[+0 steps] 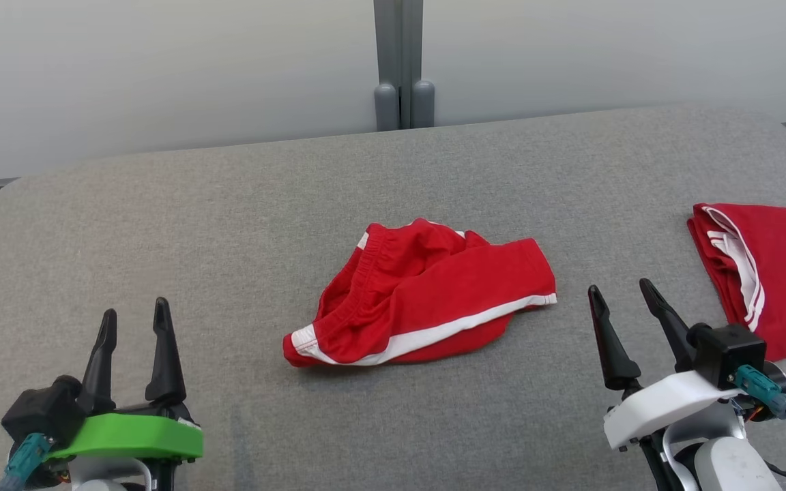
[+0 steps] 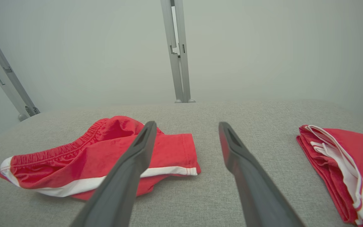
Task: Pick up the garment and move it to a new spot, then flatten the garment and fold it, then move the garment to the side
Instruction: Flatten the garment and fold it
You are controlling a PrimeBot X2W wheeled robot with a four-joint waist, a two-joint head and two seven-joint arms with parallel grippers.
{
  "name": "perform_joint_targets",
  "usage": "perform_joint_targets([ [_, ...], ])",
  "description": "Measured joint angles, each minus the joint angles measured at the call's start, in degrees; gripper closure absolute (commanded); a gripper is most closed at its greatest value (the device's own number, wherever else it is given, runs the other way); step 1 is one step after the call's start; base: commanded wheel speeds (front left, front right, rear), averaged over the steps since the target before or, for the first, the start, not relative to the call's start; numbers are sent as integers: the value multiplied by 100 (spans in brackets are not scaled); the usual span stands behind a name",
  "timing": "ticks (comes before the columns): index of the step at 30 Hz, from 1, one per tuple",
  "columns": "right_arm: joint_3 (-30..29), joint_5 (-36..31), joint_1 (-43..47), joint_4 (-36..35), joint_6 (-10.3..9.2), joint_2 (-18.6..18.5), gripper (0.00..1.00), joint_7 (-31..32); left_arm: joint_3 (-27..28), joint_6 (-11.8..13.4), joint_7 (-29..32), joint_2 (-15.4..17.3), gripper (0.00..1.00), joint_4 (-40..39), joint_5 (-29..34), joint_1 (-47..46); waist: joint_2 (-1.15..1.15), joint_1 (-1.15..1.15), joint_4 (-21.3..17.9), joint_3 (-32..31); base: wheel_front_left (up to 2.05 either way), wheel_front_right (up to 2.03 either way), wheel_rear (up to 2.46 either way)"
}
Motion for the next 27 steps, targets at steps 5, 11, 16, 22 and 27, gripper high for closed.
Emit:
perform_joint_targets([
  [5,-113,0,70,18,0,21,0,8,276,-162,0,-207,0,-413,289,265,0,0,52,-131,0,0,0],
  [11,-252,0,171,188,0,-8,0,5,192,-250,0,-265,0,-327,449,487,0,0,88,-261,0,0,0],
  [16,-285,0,231,316,0,-3,0,-11,-24,-270,0,-252,0,37,419,566,0,0,70,-328,0,0,0],
  [22,-233,0,245,399,0,21,0,-30,-247,-272,0,-110,0,359,275,548,0,0,23,-354,0,0,0],
  [27,-188,8,237,426,0,29,0,-79,-322,-272,0,-57,0,393,224,520,0,0,-10,-344,0,0,0],
])
